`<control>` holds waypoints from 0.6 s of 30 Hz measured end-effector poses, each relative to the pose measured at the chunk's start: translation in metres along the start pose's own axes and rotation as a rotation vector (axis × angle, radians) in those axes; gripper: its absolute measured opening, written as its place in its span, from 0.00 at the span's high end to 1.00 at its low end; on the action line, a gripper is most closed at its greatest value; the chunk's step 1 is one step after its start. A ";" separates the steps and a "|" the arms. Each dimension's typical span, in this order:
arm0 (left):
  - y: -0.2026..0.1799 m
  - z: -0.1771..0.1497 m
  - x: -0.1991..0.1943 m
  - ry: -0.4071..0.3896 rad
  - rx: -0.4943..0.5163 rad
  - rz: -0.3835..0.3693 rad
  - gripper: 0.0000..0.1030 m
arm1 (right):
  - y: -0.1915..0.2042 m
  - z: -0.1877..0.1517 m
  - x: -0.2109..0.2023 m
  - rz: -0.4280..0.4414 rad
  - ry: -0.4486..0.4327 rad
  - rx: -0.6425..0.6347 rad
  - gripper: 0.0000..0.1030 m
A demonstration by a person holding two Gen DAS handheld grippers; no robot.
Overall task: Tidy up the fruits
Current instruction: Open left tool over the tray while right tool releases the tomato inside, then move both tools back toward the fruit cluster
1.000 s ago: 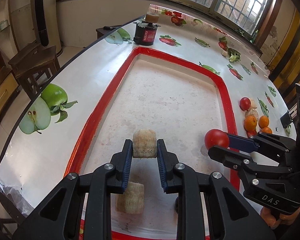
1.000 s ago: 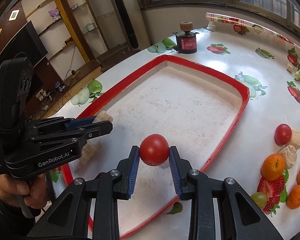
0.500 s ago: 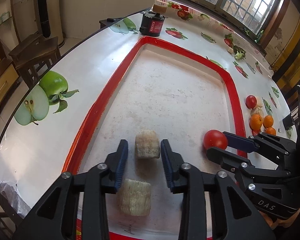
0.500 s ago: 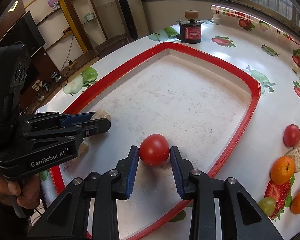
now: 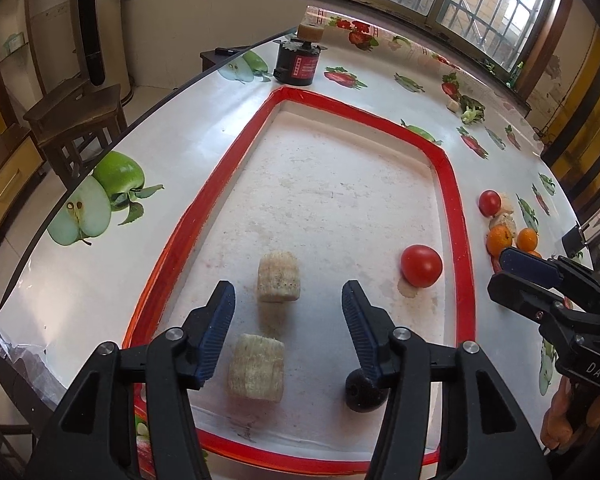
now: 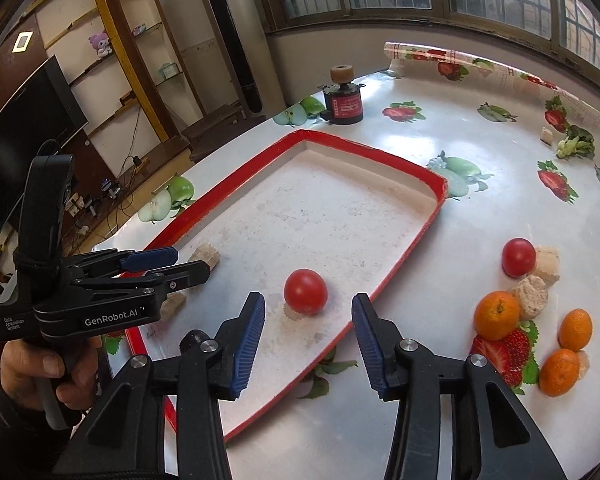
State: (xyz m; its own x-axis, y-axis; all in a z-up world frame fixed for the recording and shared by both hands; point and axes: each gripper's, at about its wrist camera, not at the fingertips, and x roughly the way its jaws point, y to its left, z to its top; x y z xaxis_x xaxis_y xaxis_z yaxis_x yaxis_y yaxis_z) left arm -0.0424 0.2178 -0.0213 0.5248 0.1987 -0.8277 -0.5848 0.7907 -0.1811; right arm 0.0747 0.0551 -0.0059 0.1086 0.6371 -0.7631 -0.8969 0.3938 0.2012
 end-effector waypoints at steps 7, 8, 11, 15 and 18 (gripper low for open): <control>-0.015 -0.004 -0.011 -0.017 0.026 -0.006 0.47 | -0.017 -0.012 -0.024 -0.014 -0.036 0.048 0.53; -0.018 -0.004 -0.013 -0.019 0.030 -0.007 0.47 | -0.019 -0.014 -0.028 -0.016 -0.041 0.055 0.52; -0.025 -0.005 -0.016 -0.024 0.041 -0.010 0.47 | -0.027 -0.021 -0.037 -0.030 -0.055 0.072 0.49; -0.035 -0.007 -0.020 -0.027 0.058 -0.017 0.47 | -0.040 -0.029 -0.049 -0.046 -0.067 0.101 0.49; -0.043 -0.008 -0.023 -0.028 0.072 -0.021 0.46 | -0.049 -0.035 -0.057 -0.057 -0.076 0.121 0.49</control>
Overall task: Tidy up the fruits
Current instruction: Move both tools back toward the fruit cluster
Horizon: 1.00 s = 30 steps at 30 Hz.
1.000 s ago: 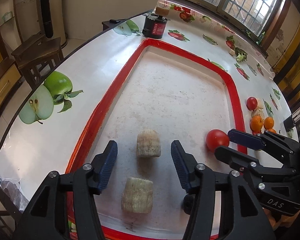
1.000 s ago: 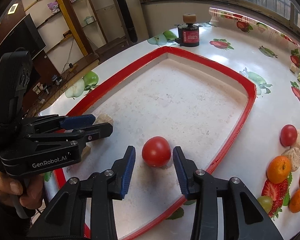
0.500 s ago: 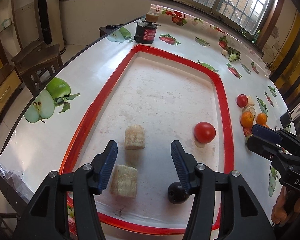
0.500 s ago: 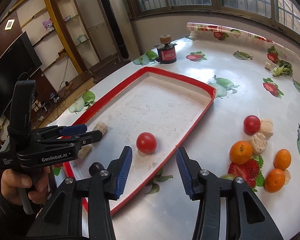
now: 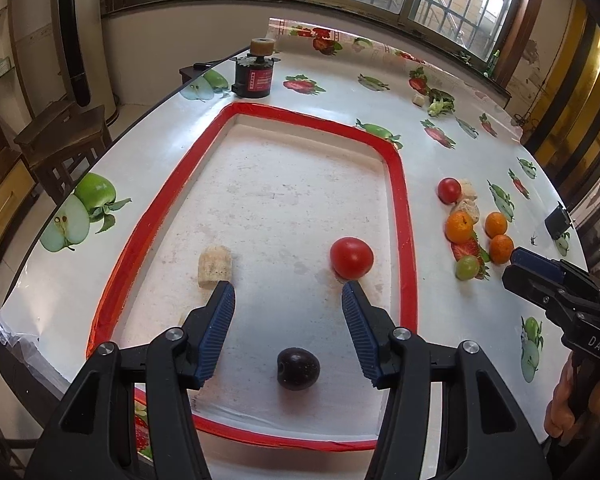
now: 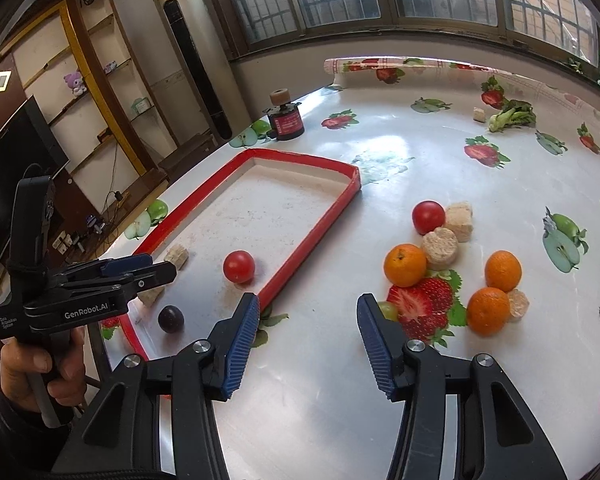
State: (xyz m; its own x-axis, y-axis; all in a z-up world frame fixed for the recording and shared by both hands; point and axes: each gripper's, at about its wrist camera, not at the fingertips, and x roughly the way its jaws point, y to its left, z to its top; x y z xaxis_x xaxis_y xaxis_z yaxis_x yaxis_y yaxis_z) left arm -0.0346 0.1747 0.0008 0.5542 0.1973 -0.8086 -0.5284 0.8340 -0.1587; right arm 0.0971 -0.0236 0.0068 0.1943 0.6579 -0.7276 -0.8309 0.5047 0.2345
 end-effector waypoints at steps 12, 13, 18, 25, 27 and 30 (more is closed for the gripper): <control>-0.027 -0.001 -0.006 -0.008 0.047 -0.017 0.45 | -0.035 -0.013 -0.022 -0.037 -0.027 0.065 0.49; -0.030 0.000 -0.006 -0.007 0.050 -0.020 0.45 | -0.037 -0.014 -0.023 -0.039 -0.028 0.070 0.48; -0.045 -0.001 -0.004 0.001 0.074 -0.042 0.45 | -0.048 -0.018 -0.026 -0.048 -0.029 0.094 0.48; -0.071 -0.002 -0.001 0.012 0.117 -0.081 0.45 | -0.061 -0.024 -0.032 -0.069 -0.032 0.121 0.48; -0.080 -0.002 0.000 0.016 0.130 -0.093 0.45 | -0.067 -0.026 -0.033 -0.075 -0.034 0.131 0.48; -0.093 -0.001 0.003 0.021 0.153 -0.108 0.45 | -0.076 -0.029 -0.034 -0.086 -0.032 0.147 0.48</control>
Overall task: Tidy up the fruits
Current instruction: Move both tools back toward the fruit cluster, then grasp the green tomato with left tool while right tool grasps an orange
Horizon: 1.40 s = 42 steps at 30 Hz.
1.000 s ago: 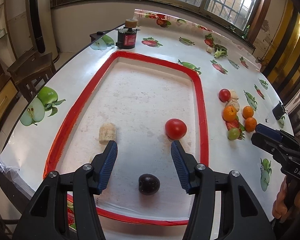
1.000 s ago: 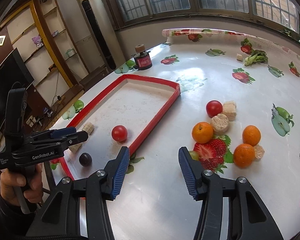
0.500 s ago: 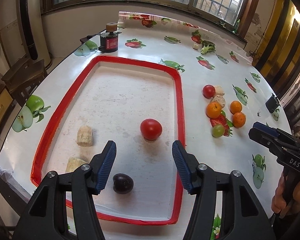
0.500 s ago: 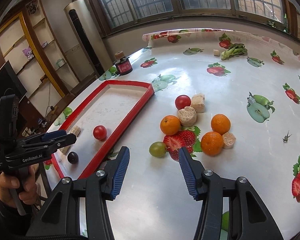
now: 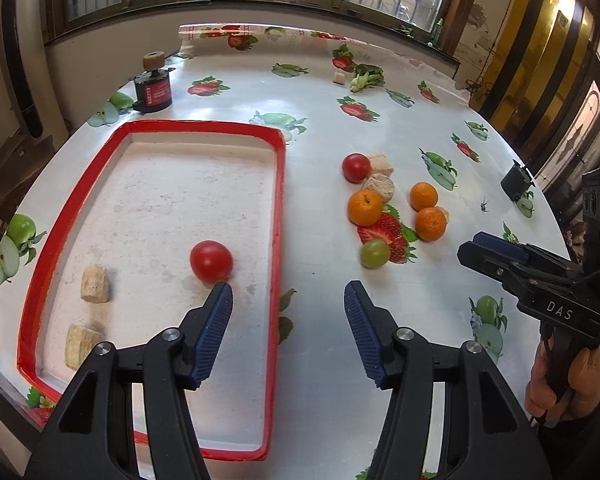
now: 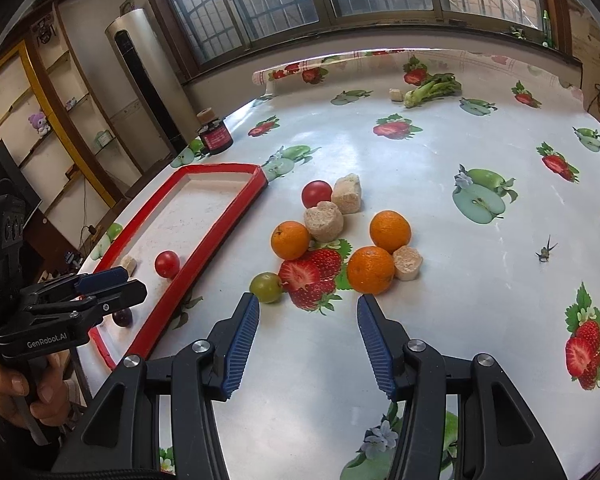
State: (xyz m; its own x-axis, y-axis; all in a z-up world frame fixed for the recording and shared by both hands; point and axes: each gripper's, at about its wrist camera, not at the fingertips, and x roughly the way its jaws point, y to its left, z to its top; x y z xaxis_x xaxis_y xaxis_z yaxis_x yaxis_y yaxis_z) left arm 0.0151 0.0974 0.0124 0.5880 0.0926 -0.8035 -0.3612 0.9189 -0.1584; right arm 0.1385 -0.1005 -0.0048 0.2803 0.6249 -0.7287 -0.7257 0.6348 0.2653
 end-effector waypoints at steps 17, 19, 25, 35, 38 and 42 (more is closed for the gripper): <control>-0.050 0.004 0.041 0.087 0.076 -0.060 0.45 | -0.023 0.015 0.038 -0.055 0.044 -0.022 0.48; -0.053 0.006 0.047 0.094 0.080 -0.064 0.45 | -0.023 0.017 0.044 -0.075 0.050 -0.035 0.49; -0.057 0.011 0.069 0.128 0.068 -0.074 0.45 | -0.021 0.022 0.057 -0.113 0.061 -0.080 0.57; -0.061 0.023 0.091 0.097 0.064 -0.069 0.54 | -0.038 0.025 0.033 -0.070 0.012 -0.005 0.67; -0.063 0.022 0.090 0.103 0.083 -0.096 0.76 | -0.038 0.025 0.024 -0.063 -0.003 0.008 0.67; -0.064 0.015 0.083 0.089 0.104 -0.098 0.76 | -0.037 0.024 0.014 -0.061 -0.018 0.016 0.67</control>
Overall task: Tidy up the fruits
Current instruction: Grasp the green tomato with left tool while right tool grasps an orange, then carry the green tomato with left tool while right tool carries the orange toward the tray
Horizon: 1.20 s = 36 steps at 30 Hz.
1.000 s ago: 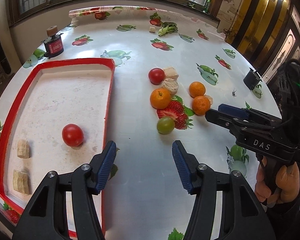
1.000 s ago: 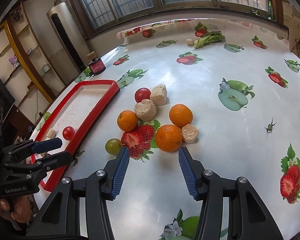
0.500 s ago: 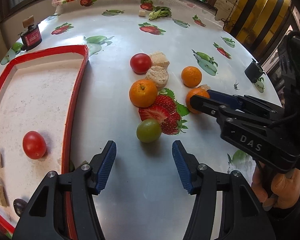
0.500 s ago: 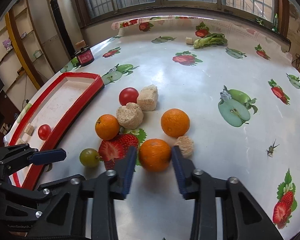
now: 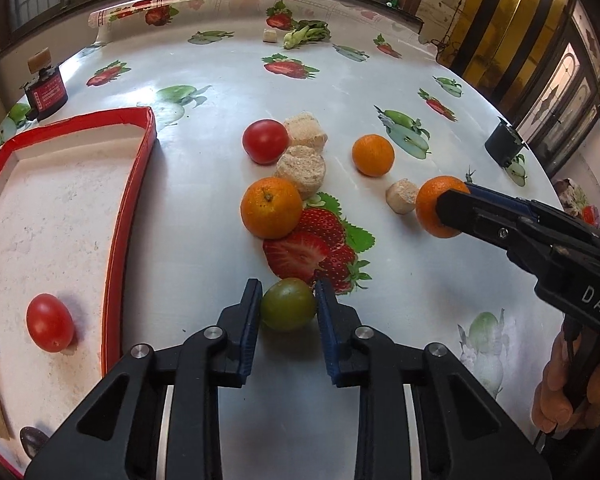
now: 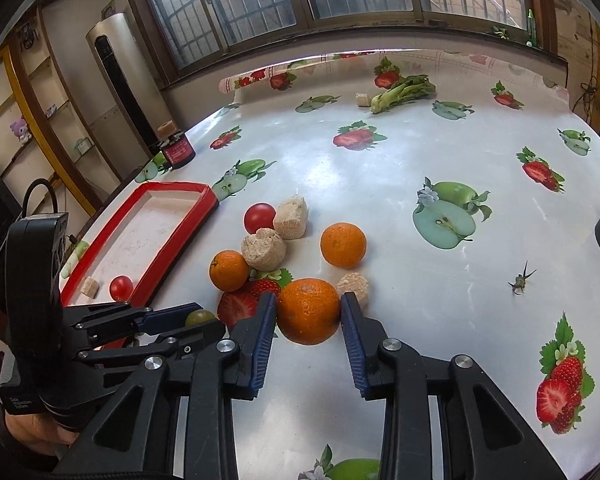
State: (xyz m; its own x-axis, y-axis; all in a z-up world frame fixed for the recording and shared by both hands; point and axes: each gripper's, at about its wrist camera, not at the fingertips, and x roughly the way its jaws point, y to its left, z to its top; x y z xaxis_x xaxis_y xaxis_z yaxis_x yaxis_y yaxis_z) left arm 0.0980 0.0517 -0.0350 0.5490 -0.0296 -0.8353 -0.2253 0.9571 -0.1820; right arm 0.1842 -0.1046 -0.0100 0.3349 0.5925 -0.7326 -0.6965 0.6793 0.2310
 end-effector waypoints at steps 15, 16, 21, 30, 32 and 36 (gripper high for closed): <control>0.032 -0.014 -0.047 -0.079 -0.070 0.054 0.76 | 0.031 -0.007 -0.016 0.043 -0.022 -0.033 0.67; 0.034 -0.015 -0.048 -0.081 -0.074 0.056 0.76 | 0.034 -0.007 -0.016 0.046 -0.021 -0.037 0.67; 0.042 -0.018 -0.058 -0.096 -0.092 0.060 0.76 | 0.045 -0.009 -0.016 0.056 -0.017 -0.056 0.67; 0.055 -0.019 -0.072 -0.125 -0.115 0.074 0.76 | 0.063 -0.005 -0.016 0.069 -0.017 -0.088 0.67; 0.058 -0.019 -0.075 -0.129 -0.121 0.075 0.76 | 0.066 -0.004 -0.015 0.072 -0.016 -0.094 0.67; 0.065 -0.020 -0.079 -0.137 -0.134 0.080 0.76 | 0.074 -0.003 -0.014 0.079 -0.013 -0.108 0.67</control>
State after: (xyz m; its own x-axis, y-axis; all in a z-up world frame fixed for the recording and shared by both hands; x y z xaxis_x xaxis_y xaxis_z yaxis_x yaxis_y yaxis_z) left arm 0.0242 0.1110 0.0085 0.6270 0.0934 -0.7734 -0.3732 0.9075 -0.1929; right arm 0.1256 -0.0639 0.0153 0.2838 0.6483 -0.7065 -0.7850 0.5802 0.2170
